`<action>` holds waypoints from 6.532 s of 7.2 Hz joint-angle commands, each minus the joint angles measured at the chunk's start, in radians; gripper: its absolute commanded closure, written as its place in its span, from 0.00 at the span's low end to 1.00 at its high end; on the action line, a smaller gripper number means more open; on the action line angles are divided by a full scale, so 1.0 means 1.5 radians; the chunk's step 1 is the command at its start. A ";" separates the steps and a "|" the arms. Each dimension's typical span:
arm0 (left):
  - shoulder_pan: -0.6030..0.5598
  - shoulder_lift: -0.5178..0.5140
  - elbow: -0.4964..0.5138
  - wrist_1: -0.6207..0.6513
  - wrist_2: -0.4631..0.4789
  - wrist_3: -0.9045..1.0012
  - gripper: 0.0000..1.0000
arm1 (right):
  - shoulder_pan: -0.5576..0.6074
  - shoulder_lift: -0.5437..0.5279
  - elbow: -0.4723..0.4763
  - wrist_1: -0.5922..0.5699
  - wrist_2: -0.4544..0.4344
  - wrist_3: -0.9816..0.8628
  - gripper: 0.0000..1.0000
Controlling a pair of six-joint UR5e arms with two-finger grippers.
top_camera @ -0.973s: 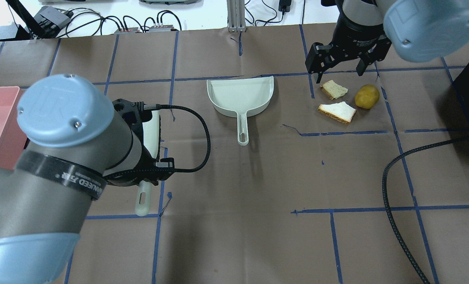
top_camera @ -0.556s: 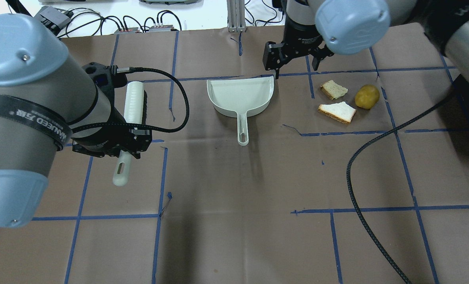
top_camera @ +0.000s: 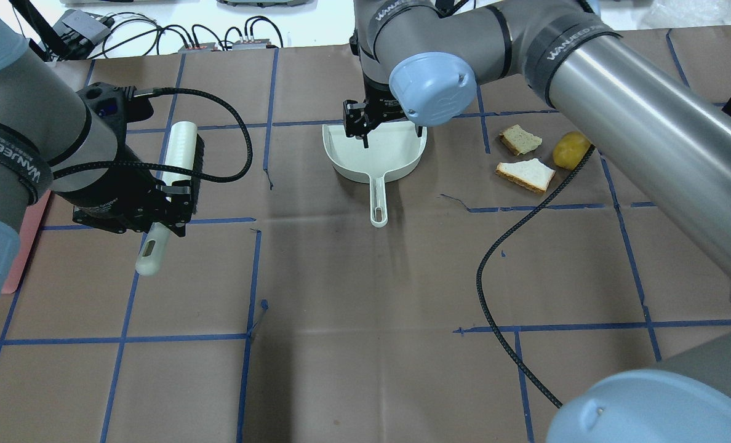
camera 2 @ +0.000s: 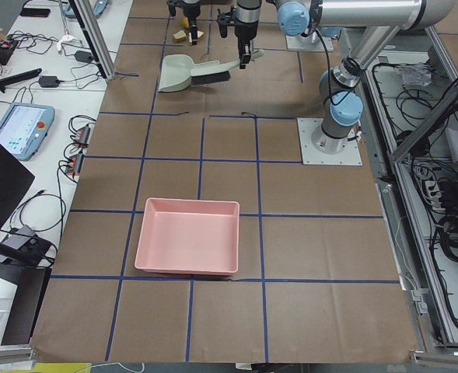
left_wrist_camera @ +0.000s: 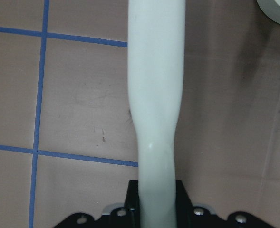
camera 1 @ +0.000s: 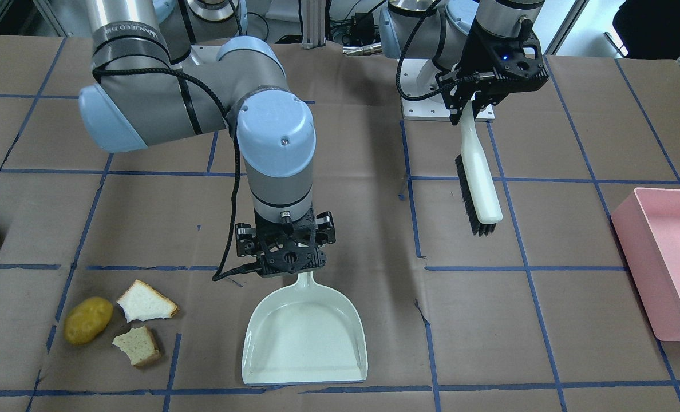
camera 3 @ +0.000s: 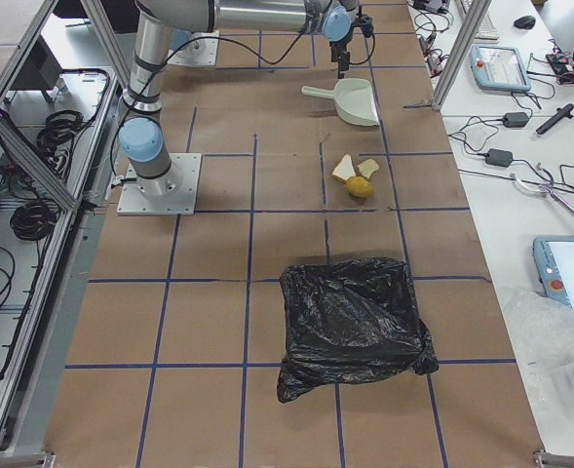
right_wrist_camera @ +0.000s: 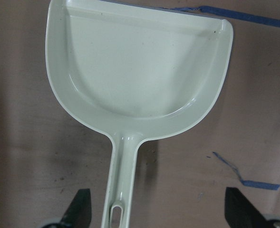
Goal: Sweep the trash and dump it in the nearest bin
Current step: 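Lift the brush with the left gripper while the right gripper reaches for the dustpan, then grasp the white dustpan handle with the right gripper, then carry the dustpan with the right gripper and set it beyond the trash, then move the brush with the left gripper over to the bread and potato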
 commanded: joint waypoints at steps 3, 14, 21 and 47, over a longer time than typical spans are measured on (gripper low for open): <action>0.006 -0.017 0.002 0.003 -0.001 0.007 1.00 | 0.026 0.064 0.026 -0.066 0.000 0.053 0.00; 0.006 -0.017 -0.001 0.003 0.008 0.023 1.00 | 0.018 0.059 0.099 -0.129 0.021 0.123 0.12; 0.006 -0.016 -0.004 0.003 0.025 0.023 1.00 | 0.011 0.049 0.082 -0.123 0.018 0.118 0.82; -0.175 -0.203 0.064 0.140 -0.021 0.031 1.00 | -0.578 0.048 0.061 -0.249 -0.098 -1.488 1.00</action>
